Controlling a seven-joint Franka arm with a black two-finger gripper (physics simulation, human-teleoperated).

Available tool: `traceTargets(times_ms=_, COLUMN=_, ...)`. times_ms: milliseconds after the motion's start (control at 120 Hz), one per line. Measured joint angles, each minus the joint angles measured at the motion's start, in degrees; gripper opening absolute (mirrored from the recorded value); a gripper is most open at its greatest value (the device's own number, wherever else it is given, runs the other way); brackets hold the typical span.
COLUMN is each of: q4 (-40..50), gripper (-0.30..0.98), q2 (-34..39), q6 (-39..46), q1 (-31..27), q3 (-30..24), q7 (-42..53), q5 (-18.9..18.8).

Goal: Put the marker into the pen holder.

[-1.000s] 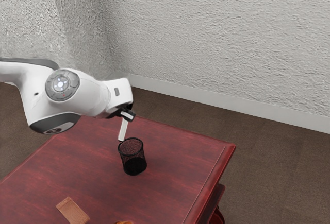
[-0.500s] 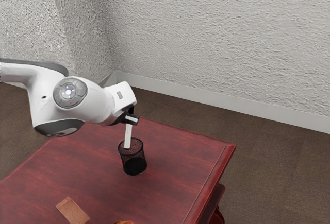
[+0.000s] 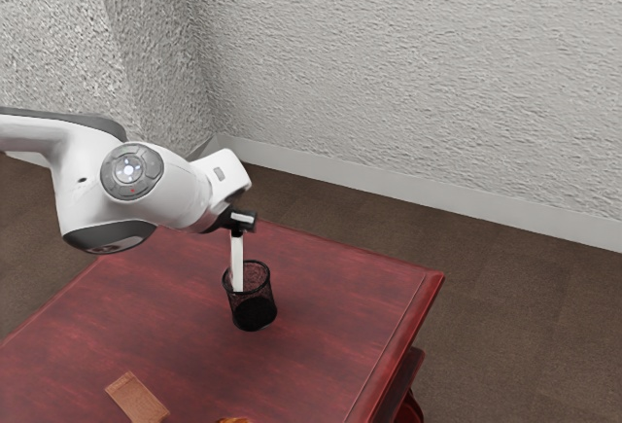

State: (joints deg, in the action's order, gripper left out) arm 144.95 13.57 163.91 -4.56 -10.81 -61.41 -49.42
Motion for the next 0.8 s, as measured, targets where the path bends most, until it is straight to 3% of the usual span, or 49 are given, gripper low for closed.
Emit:
traceTargets(times_ms=225, q4=-3.2, gripper=0.54, q2=-0.4, q6=-3.7, q1=-1.2, q3=0.2, q7=-1.1, q5=1.0)
traceTargets(times_ms=258, q4=-6.3, gripper=0.56, q2=-1.4, q6=-6.1, q1=-1.3, q3=0.2, q7=-0.6, q5=4.5)
traceTargets(times_ms=358, q4=-25.8, gripper=0.61, q2=-9.0, q6=-19.2, q1=-1.5, q3=3.1, q7=5.3, q5=23.7)
traceTargets(times_ms=433, q4=-36.7, gripper=0.63, q2=-12.4, q6=-29.9, q1=-3.2, q3=4.4, q7=10.8, q5=31.6)
traceTargets(times_ms=592, q4=-48.1, gripper=0.66, q2=-14.1, q6=-48.3, q1=-7.0, q3=6.3, q7=22.1, q5=38.9)
traceTargets(times_ms=800, q4=-54.1, gripper=0.67, q2=-13.9, q6=-63.0, q1=-14.4, q3=6.6, q7=32.0, q5=44.6)
